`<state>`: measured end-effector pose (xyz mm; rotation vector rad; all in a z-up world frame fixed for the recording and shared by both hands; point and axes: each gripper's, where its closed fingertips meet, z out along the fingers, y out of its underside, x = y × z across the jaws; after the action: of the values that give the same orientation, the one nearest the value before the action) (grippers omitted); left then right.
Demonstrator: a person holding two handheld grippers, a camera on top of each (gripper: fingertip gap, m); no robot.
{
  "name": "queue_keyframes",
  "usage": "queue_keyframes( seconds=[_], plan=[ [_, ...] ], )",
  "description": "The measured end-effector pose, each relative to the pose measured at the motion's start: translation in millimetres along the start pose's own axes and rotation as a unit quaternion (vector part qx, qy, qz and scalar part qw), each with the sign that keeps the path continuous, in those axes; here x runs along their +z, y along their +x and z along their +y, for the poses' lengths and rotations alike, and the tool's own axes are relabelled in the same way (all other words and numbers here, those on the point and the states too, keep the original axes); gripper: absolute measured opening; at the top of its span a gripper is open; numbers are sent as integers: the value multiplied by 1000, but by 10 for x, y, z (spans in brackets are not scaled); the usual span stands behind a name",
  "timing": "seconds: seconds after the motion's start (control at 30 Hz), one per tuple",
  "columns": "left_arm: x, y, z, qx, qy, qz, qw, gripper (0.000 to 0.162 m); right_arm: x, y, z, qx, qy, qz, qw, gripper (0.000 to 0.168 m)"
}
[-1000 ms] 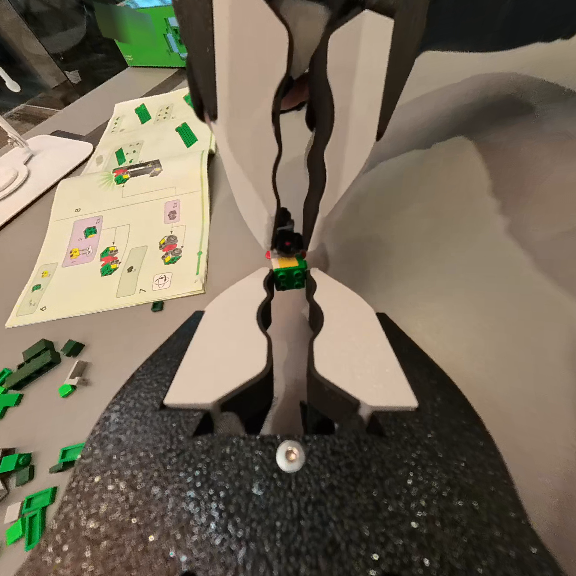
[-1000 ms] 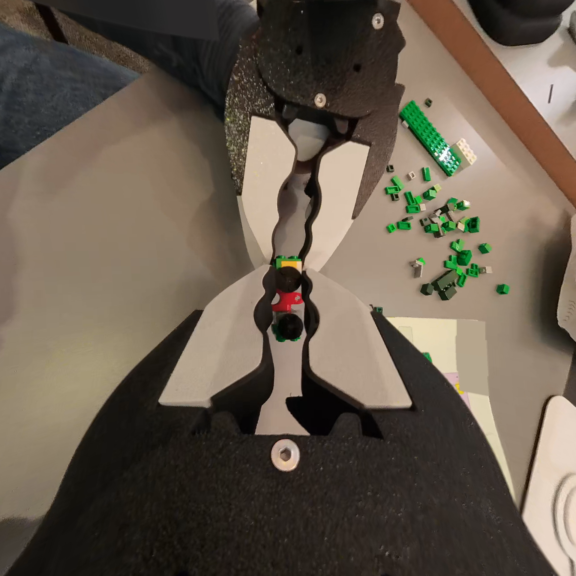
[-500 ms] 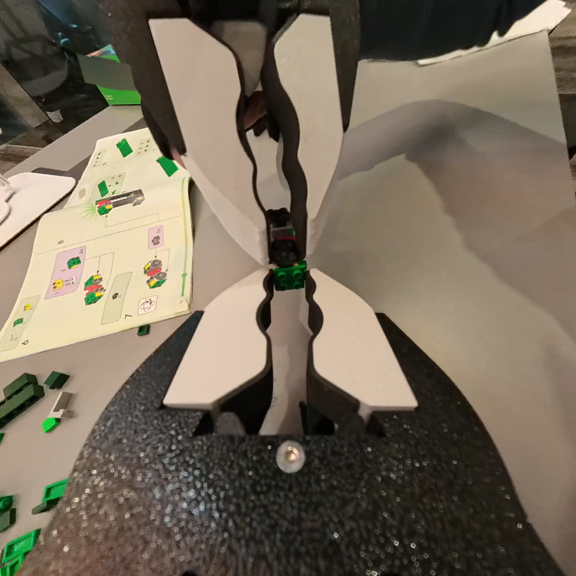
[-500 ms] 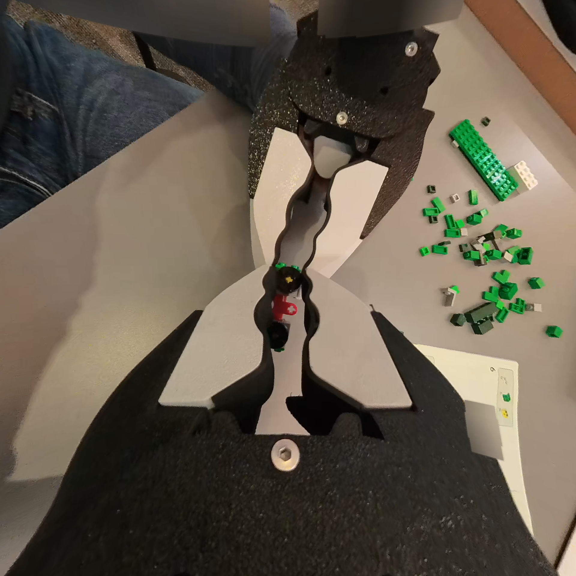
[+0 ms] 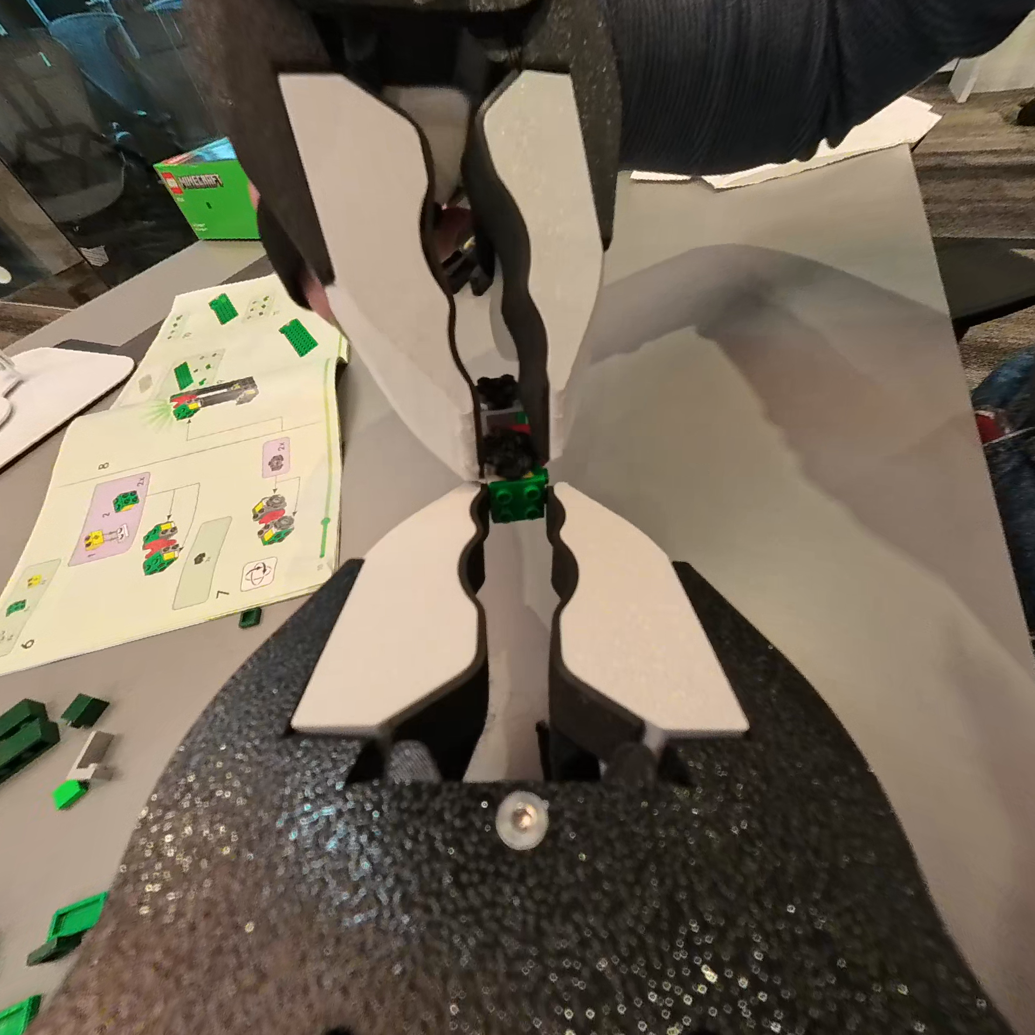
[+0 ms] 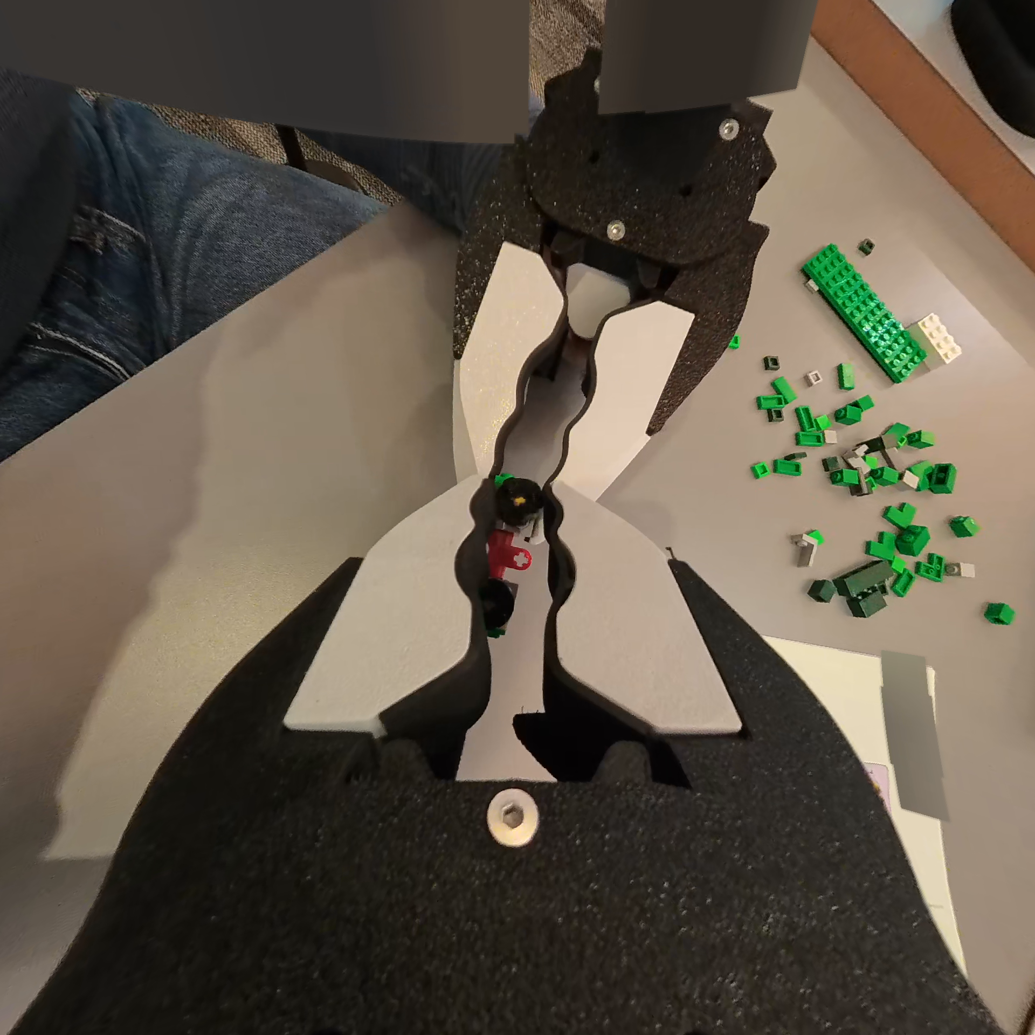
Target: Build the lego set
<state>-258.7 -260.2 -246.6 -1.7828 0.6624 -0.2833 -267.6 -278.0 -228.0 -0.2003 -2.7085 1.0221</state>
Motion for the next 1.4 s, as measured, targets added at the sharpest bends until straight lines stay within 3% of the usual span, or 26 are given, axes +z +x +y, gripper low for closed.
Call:
queue_keyframes(
  seconds=[0.43, 0.7, 0.93, 1.4],
  plan=[
    [-4, -19, 1, -11, 0, -2, 1000, 19, -15, 17, 42, 10, -12, 13, 1000, 18],
    [-12, -84, 36, -23, -11, -21, 999, 19, -1, 104, 70, 72, -43, 63, 994, 22],
    [18, -74, 80, -13, -29, -24, 999, 19, 41, 79, 34, 101, -79, 57, 990, 20],
    [25, -60, 84, -9, -31, -21, 999, 19, 62, 36, 67, 68, -141, 46, 987, 16]
  ],
)
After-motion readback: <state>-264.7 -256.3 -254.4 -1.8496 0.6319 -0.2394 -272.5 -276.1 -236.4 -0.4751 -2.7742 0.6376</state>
